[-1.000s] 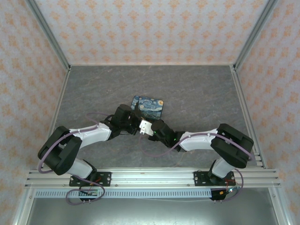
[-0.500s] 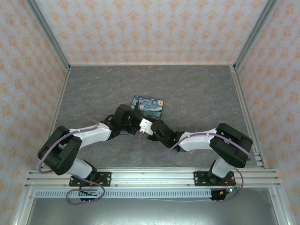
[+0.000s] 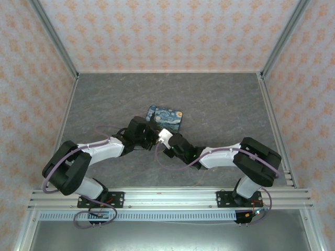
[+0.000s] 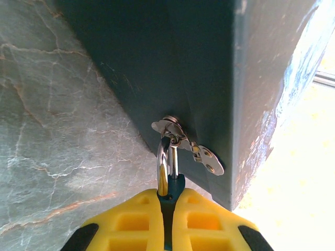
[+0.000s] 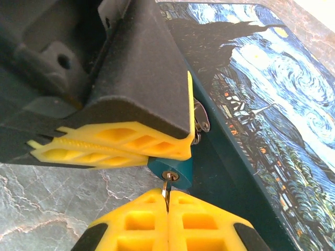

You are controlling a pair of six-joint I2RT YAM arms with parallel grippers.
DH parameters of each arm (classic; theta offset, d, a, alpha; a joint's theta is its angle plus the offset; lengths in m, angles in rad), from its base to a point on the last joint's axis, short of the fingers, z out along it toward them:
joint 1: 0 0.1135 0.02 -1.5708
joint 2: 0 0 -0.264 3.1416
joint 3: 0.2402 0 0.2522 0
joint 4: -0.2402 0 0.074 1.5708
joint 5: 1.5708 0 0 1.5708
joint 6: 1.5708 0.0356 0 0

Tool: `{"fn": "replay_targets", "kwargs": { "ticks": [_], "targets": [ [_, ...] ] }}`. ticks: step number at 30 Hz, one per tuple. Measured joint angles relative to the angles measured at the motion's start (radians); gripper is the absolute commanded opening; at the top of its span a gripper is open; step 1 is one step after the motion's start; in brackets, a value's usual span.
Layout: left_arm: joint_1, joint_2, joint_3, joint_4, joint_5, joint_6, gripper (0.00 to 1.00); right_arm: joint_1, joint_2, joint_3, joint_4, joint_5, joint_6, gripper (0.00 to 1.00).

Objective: Unlock the padlock with the key

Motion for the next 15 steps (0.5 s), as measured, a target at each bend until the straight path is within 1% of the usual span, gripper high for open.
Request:
{"fn": "replay_targets", "kwargs": {
  "ticks": [2, 3, 9, 11, 15],
  "targets": [
    [0.002, 0.000, 0.000, 0.000, 0.000, 0.003, 0.00, 0.000, 0.001, 0.000, 0.002, 0.000, 0.024, 0.00],
    [0.002, 0.000, 0.000, -0.002, 0.000, 0.004, 0.02, 0.000, 0.001, 0.000, 0.002, -0.001, 0.035, 0.00],
    [0.002, -0.001, 0.019, -0.058, -0.005, 0.055, 0.21, 0.000, 0.004, 0.000, -0.004, -0.025, 0.127, 0.00],
    [0.002, -0.005, 0.026, -0.071, -0.006, 0.066, 0.26, 0.000, 0.004, 0.000, -0.006, -0.034, 0.167, 0.00],
    [0.002, -0.035, 0.027, -0.105, -0.007, 0.088, 0.32, -0.001, 0.004, 0.000, -0.027, -0.034, 0.245, 0.00]
  ]
}}
